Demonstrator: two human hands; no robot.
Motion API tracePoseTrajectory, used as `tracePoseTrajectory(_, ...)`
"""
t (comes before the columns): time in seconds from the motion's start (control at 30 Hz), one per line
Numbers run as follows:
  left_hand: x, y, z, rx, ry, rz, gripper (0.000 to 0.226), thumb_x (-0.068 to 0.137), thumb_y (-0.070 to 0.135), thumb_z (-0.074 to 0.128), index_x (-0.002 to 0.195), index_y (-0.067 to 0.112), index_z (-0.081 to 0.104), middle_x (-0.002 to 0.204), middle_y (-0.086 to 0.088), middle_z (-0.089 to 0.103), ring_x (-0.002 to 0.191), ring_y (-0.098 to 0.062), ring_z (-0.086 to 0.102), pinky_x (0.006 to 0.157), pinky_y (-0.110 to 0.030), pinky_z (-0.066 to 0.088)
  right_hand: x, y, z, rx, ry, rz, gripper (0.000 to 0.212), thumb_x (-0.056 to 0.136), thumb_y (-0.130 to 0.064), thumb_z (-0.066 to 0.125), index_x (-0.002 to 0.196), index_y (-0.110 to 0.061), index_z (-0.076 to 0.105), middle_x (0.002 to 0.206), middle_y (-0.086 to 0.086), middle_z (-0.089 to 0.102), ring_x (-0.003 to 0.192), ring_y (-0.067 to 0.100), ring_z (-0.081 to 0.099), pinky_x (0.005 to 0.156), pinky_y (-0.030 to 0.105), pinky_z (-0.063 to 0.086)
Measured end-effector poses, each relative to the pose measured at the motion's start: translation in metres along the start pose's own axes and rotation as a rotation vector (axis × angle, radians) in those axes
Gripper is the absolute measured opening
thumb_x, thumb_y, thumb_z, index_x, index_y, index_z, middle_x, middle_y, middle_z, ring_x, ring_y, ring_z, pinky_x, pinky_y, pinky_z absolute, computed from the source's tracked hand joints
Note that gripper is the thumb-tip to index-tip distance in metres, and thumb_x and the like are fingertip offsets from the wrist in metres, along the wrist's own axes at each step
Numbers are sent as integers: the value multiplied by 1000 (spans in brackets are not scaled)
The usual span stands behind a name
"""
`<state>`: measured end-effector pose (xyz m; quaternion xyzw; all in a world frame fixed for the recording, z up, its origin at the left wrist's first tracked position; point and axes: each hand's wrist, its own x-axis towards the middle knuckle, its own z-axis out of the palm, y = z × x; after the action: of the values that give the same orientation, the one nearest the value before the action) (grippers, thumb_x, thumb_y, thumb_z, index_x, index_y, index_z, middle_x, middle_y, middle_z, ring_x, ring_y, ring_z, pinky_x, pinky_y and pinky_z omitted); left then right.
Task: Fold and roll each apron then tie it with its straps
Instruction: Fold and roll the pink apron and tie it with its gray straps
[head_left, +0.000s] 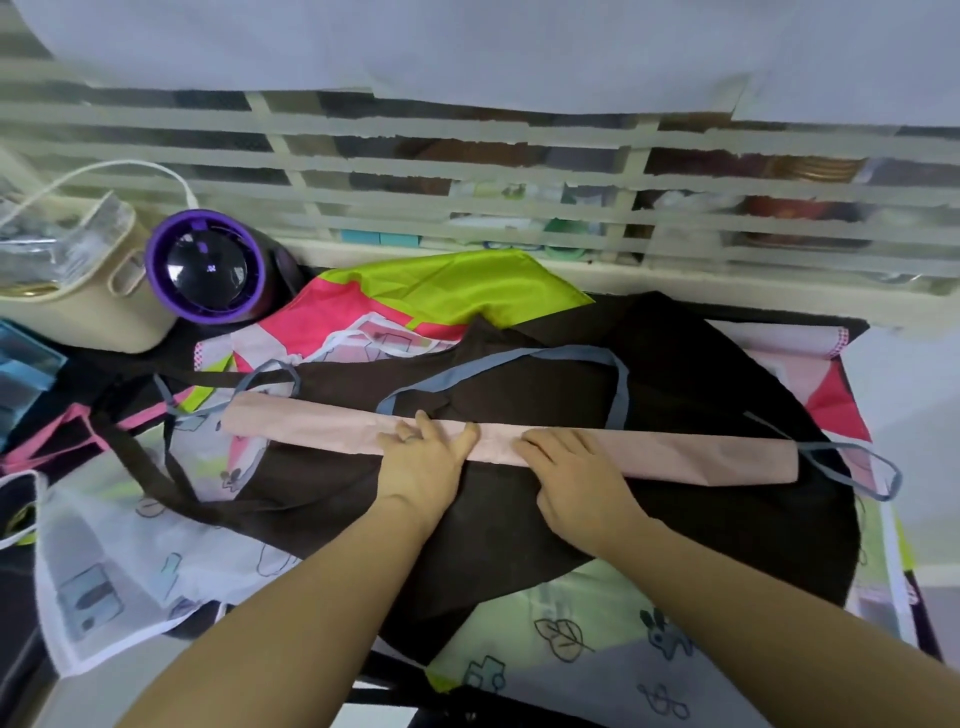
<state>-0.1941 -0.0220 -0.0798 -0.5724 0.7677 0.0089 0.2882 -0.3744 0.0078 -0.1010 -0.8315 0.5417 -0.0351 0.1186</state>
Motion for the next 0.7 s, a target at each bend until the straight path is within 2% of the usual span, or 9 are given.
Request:
tracePoseTrajectory(0.03,0,-2,-1,3,2,5,57,103,15,26,151,29,0,153,-32,13,135,-51,30,104,-59,31,5,-3,-1,11,-22,39,50,92,-14,51,141,-18,42,146,2,42,133,21,37,113,35,25)
tracePoseTrajectory(0.1,0,-4,-3,12,5,12,56,103,16,26,151,30,1,152,-32,16,133,-51,32,105,-64,24,15,-6,-6,-10,-27,91,47,95,-12,46,141,-21,42,143,0,43,130,19,38,110,32,28)
tracePoseTrajectory(0.2,0,-8,-2,12,32,19,58,102,21,32,151,32,3,152,-29,20,132,-51,34,104,-71,14,35,-8,-20,-65,-164,161,38,94,-14,48,131,-24,51,125,0,53,112,19,48,89,31,41)
tracePoseTrajectory(0.27,1,-11,-2,-3,49,28,57,102,23,34,150,33,6,152,-28,22,130,-51,36,103,-74,10,48,-11,-31,-83,-294,210,28,95,-23,49,122,-23,58,113,1,57,101,19,54,77,30,42)
tracePoseTrajectory(0.37,3,-12,-5,-35,41,38,52,102,20,33,149,32,14,151,-28,25,127,-48,43,101,-76,7,56,-16,-39,-63,-363,267,28,96,-32,48,118,-21,62,111,2,60,98,21,58,77,32,45)
tracePoseTrajectory(0.47,6,-12,-12,-65,45,61,47,100,17,37,145,29,29,149,-22,33,129,-42,42,103,-75,7,54,-24,-36,-164,-326,255,30,94,-20,51,124,-21,56,115,3,57,102,22,56,79,32,41)
tracePoseTrajectory(0.53,6,-18,-17,-91,87,115,43,97,16,43,139,27,40,147,-14,31,132,-38,35,107,-72,8,53,-30,-39,-218,-315,249,29,93,-17,51,121,-21,56,114,3,59,104,22,57,86,32,39)
tracePoseTrajectory(0.6,7,-27,-24,-111,132,213,42,94,16,48,135,25,45,146,-11,23,133,-34,28,110,-64,15,53,-32,-50,-191,-288,268,19,92,-17,49,106,-20,60,102,2,62,100,23,58,89,34,37)
tracePoseTrajectory(0.7,6,-53,-46,-338,122,449,31,96,14,44,126,17,51,127,-8,42,120,-29,42,99,-38,36,52,-30,-86,-72,-210,250,15,88,-13,47,80,-20,58,90,4,64,93,25,58,78,32,33)
